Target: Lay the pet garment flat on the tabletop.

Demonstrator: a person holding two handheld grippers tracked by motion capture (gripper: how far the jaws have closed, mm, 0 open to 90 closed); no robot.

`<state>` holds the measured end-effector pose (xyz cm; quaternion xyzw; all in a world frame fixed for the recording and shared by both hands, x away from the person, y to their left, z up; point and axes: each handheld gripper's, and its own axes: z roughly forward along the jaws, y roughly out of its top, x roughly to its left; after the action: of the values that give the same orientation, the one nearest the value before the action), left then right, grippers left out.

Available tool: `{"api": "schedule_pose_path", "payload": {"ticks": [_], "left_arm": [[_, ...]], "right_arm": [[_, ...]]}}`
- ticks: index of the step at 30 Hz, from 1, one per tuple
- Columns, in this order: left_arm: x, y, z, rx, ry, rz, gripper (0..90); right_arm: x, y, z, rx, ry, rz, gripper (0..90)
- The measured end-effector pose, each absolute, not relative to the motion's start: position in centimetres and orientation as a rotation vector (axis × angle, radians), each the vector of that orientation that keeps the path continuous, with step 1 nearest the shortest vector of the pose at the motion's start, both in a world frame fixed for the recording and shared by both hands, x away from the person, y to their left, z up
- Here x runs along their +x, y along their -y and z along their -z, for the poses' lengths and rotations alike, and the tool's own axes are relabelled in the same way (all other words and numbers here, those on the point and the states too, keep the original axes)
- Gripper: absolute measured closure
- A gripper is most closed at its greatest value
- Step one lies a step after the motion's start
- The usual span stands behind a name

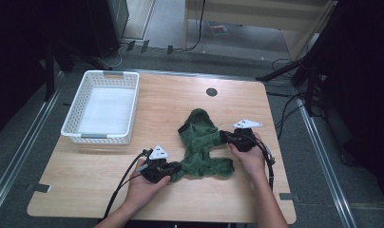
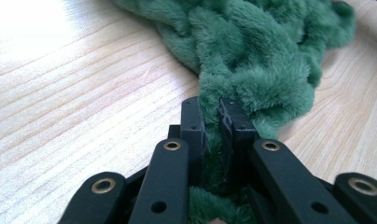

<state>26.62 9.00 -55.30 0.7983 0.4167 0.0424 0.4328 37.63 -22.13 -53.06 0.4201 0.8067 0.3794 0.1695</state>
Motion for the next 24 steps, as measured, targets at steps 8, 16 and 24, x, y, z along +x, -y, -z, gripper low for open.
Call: {"api": "schedule_pose_path", "payload": {"ticks": [8,16,24], "left_arm": [[29.1,-10.7,53.5,1.8,-1.127,-0.073,46.0],[35.4,-9.6,51.1,1.672,-1.299,-0.192,38.4],[37.2,-7.8,53.1,1.81,-1.338,-0.14,80.5]], "right_arm": [[36.8,21.4,53.8,1.121,-2.347,-1.07,81.9],[36.8,21.5,53.9,1.132,-2.339,-1.104,80.9],[36.4,21.3,53.9,1.131,-2.334,-1.135,80.9]]}}
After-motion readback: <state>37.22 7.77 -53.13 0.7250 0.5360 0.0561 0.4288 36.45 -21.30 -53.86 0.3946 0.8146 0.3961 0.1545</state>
